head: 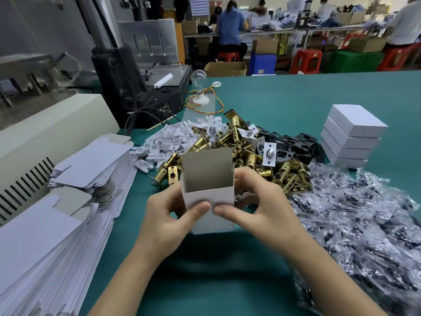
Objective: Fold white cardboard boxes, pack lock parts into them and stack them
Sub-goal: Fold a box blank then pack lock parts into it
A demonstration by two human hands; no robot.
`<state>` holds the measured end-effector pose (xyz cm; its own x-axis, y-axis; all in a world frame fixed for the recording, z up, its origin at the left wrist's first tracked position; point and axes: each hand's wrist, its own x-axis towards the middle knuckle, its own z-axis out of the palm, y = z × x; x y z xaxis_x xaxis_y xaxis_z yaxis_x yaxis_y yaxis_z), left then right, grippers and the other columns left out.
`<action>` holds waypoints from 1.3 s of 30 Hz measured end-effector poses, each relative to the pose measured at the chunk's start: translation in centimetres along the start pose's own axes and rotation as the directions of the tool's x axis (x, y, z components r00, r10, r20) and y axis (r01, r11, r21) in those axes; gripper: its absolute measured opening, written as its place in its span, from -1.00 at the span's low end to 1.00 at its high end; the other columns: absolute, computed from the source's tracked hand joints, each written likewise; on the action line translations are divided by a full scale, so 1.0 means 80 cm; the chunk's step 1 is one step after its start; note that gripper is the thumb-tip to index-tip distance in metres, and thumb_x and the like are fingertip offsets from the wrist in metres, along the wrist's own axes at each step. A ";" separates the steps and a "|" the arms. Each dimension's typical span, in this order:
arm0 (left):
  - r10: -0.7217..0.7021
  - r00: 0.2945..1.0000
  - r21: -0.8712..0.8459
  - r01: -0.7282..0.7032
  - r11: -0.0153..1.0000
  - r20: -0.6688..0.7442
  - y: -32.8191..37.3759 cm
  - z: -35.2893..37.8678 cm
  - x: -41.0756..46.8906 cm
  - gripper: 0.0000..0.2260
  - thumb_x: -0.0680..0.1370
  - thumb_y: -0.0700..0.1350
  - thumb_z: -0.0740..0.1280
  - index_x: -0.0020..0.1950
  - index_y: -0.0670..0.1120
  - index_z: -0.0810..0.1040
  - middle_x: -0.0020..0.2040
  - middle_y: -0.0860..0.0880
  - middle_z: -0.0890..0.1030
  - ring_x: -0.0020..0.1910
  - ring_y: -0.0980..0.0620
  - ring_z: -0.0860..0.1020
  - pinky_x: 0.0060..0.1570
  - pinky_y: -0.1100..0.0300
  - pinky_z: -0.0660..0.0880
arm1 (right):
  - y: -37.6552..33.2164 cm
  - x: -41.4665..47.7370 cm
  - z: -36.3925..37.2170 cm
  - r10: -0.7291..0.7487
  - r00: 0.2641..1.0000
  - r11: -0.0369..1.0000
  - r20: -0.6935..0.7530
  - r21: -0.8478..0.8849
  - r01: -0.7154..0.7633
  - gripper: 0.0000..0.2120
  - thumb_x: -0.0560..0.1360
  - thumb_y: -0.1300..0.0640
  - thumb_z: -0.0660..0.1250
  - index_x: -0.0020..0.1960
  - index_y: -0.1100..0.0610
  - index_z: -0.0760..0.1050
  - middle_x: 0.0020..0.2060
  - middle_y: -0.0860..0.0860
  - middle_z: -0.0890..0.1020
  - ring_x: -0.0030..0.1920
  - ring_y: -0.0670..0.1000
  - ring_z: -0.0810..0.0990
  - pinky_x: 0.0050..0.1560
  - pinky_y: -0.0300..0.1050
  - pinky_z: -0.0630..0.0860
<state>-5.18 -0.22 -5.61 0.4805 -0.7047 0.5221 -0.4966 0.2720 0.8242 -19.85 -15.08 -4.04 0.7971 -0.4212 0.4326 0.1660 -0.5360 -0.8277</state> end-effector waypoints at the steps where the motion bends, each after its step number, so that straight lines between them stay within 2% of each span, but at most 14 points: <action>1: -0.002 1.000 0.013 0.002 1.000 0.011 0.001 0.001 -0.001 -0.84 0.52 0.34 0.42 0.03 0.36 0.66 -0.24 0.22 0.67 -0.41 0.25 0.57 -0.44 0.34 0.48 | -0.001 0.000 -0.001 -0.006 1.000 1.000 -0.009 0.018 0.006 -0.63 0.48 -0.13 0.50 0.22 -0.10 0.51 0.04 -0.12 0.70 0.06 0.02 0.69 -0.06 -0.09 0.65; 5: -0.094 0.991 0.003 0.094 0.996 0.090 -0.004 0.004 -0.004 -0.80 0.45 0.34 0.50 -0.01 0.31 0.68 -0.25 0.12 0.71 -0.53 0.10 0.60 -0.50 0.29 0.48 | -0.005 -0.001 -0.005 0.002 0.991 0.999 -0.136 0.054 0.005 -0.59 0.51 -0.32 0.36 0.25 -0.13 0.49 0.00 -0.15 0.68 0.03 0.00 0.68 -0.09 -0.08 0.64; 8: -0.137 0.977 0.032 0.133 0.991 0.161 -0.009 0.004 -0.005 -0.71 0.41 0.33 0.55 0.00 0.22 0.70 -0.22 0.06 0.71 -0.54 0.08 0.59 -0.47 0.28 0.49 | -0.004 -0.001 -0.005 -0.001 0.980 0.997 -0.197 0.075 0.016 -0.67 0.55 -0.26 0.32 0.22 -0.12 0.51 -0.05 -0.20 0.66 -0.03 -0.08 0.66 -0.17 -0.20 0.59; 11: -0.131 0.971 0.048 0.123 0.991 0.199 -0.010 0.005 -0.003 -0.71 0.39 0.28 0.59 0.04 0.25 0.71 -0.13 0.15 0.73 -0.30 0.24 0.65 -0.29 0.36 0.53 | -0.004 -0.002 -0.005 -0.010 0.974 0.998 -0.227 0.060 0.024 -0.64 0.56 -0.31 0.27 0.19 -0.10 0.55 -0.12 -0.10 0.65 -0.13 -0.05 0.63 -0.23 -0.25 0.51; 14: -0.170 0.955 0.073 0.157 0.985 0.244 -0.016 0.008 -0.004 -0.62 0.33 0.25 0.64 0.08 0.19 0.71 -0.04 0.15 0.75 -0.04 0.19 0.71 -0.05 0.25 0.61 | -0.009 -0.002 -0.003 -0.017 0.970 0.996 -0.241 0.082 0.038 -0.55 0.58 -0.36 0.20 0.17 -0.04 0.58 -0.12 0.01 0.66 -0.16 0.05 0.63 -0.27 -0.06 0.54; 16: -0.201 0.943 0.070 0.189 0.980 0.265 -0.020 0.009 -0.005 -0.66 0.31 0.16 0.65 0.05 0.24 0.72 -0.04 0.13 0.75 -0.03 0.17 0.70 -0.01 0.18 0.63 | -0.012 -0.002 -0.006 -0.027 0.962 0.995 -0.271 0.082 0.051 -0.58 0.62 -0.30 0.20 0.16 0.01 0.58 -0.12 0.01 0.67 -0.16 0.07 0.64 -0.25 -0.02 0.55; 19: -0.187 0.942 0.049 0.181 0.982 0.279 -0.020 0.009 -0.006 -0.73 0.33 0.11 0.64 -0.02 0.30 0.71 -0.07 0.14 0.74 -0.08 0.21 0.68 -0.07 0.22 0.60 | -0.015 0.008 -0.024 0.009 0.935 1.000 -0.353 -0.014 -0.015 -0.78 0.64 -0.09 0.25 0.09 0.00 0.59 -0.13 -0.02 0.69 -0.15 0.03 0.65 -0.21 0.06 0.58; 22: -0.159 0.945 0.073 0.144 0.987 0.286 -0.018 0.010 -0.005 -0.76 0.35 0.11 0.64 -0.06 0.34 0.69 -0.12 0.21 0.72 -0.14 0.30 0.64 -0.14 0.36 0.52 | -0.013 0.030 -0.045 0.046 0.921 0.973 -0.388 -0.193 -0.130 -0.94 0.62 0.08 0.35 0.01 -0.04 0.60 -0.18 -0.13 0.67 -0.11 -0.09 0.64 -0.17 -0.17 0.57; 24: -0.157 0.946 0.073 0.142 0.987 0.284 -0.019 0.011 -0.005 -0.76 0.36 0.12 0.64 -0.05 0.34 0.68 -0.10 0.21 0.72 -0.12 0.25 0.67 -0.14 0.35 0.53 | -0.015 0.054 -0.056 0.063 0.933 0.935 -0.355 -0.305 -0.179 -0.94 0.60 0.11 0.38 0.01 -0.03 0.61 -0.17 -0.16 0.66 -0.11 -0.17 0.62 -0.16 -0.35 0.49; 25: -0.158 0.946 0.070 0.144 0.987 0.284 -0.019 0.012 -0.005 -0.76 0.37 0.13 0.63 -0.04 0.33 0.68 -0.09 0.20 0.73 -0.11 0.22 0.68 -0.13 0.32 0.54 | -0.016 0.069 -0.061 0.077 0.945 0.909 -0.317 -0.367 -0.197 -0.95 0.60 0.11 0.38 0.03 -0.01 0.61 -0.13 -0.16 0.66 -0.10 -0.19 0.61 -0.12 -0.34 0.50; 28: -0.149 0.947 0.064 0.136 0.989 0.284 -0.021 0.012 -0.005 -0.76 0.37 0.16 0.62 -0.03 0.34 0.68 -0.08 0.19 0.73 -0.10 0.18 0.69 -0.12 0.27 0.58 | -0.016 0.124 -0.075 0.109 0.978 0.795 -0.180 -0.574 -0.195 -0.86 0.60 0.08 0.37 0.15 0.04 0.60 0.02 -0.03 0.63 0.00 -0.06 0.61 0.11 -0.06 0.58; 31: -0.152 0.947 0.066 0.139 0.988 0.283 -0.022 0.011 -0.005 -0.77 0.36 0.17 0.62 -0.06 0.38 0.67 -0.10 0.22 0.72 -0.13 0.20 0.68 -0.15 0.32 0.54 | -0.016 0.177 -0.081 0.113 0.986 0.684 -0.119 -0.710 -0.165 -0.80 0.59 0.14 0.34 0.20 0.02 0.58 0.09 0.04 0.59 0.07 0.06 0.58 0.17 0.10 0.55; 35: -0.156 0.947 0.076 0.140 0.987 0.280 -0.022 0.011 -0.005 -0.78 0.36 0.18 0.61 -0.06 0.38 0.67 -0.12 0.21 0.72 -0.13 0.18 0.68 -0.16 0.30 0.54 | -0.009 0.214 -0.077 0.143 0.987 0.488 0.077 -0.873 -0.003 -0.54 0.55 0.40 0.23 0.22 -0.07 0.61 0.07 0.06 0.52 0.13 0.13 0.54 0.01 0.02 0.51; 39: -0.161 0.947 0.081 0.144 0.986 0.278 -0.024 0.012 -0.005 -0.77 0.35 0.19 0.61 -0.05 0.35 0.67 -0.11 0.20 0.72 -0.13 0.17 0.69 -0.16 0.26 0.57 | -0.002 0.227 -0.070 0.226 0.939 0.274 0.259 -0.942 0.194 -0.45 0.52 0.45 0.30 0.28 -0.13 0.60 -0.05 -0.03 0.41 0.13 0.11 0.50 -0.12 -0.03 0.36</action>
<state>-5.08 -1.08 -7.58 0.3340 -0.8934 0.3005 -0.4791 0.1137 0.8704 -8.66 -26.74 5.94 0.9364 -0.3270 0.1271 -0.3468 -0.9177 0.1937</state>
